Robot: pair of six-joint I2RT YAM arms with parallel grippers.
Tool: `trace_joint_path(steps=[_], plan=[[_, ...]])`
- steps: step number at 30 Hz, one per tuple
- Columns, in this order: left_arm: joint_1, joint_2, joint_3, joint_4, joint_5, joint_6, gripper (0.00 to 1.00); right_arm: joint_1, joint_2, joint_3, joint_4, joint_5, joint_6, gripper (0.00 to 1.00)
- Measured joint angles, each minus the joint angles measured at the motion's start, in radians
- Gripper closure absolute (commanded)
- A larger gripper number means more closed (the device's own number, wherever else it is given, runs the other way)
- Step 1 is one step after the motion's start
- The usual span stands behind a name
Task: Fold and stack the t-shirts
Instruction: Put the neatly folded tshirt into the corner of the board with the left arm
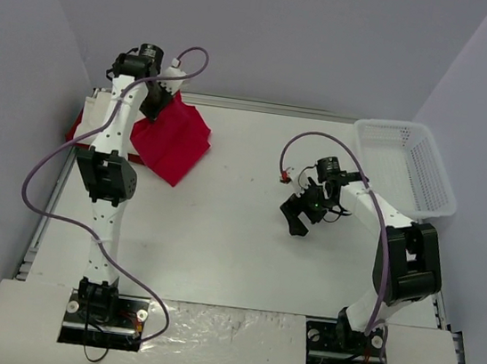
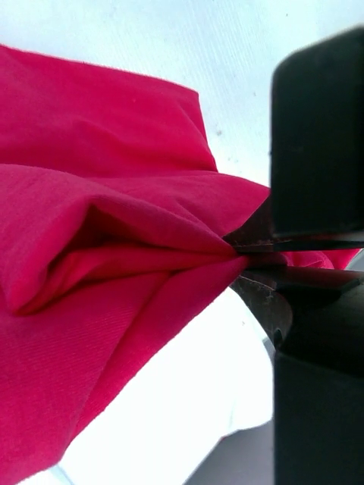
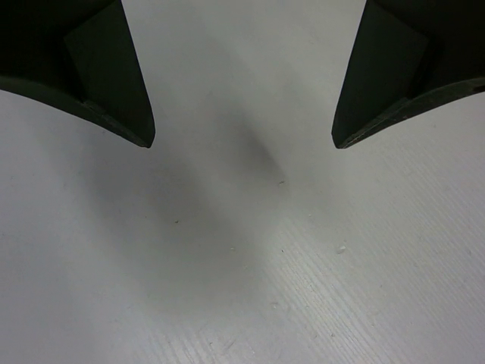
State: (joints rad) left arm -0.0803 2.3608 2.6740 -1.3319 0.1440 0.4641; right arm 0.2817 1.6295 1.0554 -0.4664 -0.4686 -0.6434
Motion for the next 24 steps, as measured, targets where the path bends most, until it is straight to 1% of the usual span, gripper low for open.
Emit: trace_joint_path(steps=[4, 10, 18, 24], plan=[[0.022, -0.02, 0.009, -0.005, -0.016, 0.005, 0.98, 0.0, 0.017, 0.0, 0.0, 0.0, 0.0, 0.0], [0.023, -0.05, 0.07, -0.008, -0.029, 0.008, 0.98, 0.002, 0.044, -0.001, 0.003, 0.003, 0.0, 0.0], [0.022, -0.122, 0.081, -0.013, 0.012, 0.001, 0.98, 0.009, 0.074, -0.01, 0.007, 0.019, 0.0, 0.0], [0.03, -0.13, 0.087, -0.017, 0.02, 0.002, 0.98, 0.014, 0.076, -0.014, 0.008, 0.02, 0.0, 0.0]])
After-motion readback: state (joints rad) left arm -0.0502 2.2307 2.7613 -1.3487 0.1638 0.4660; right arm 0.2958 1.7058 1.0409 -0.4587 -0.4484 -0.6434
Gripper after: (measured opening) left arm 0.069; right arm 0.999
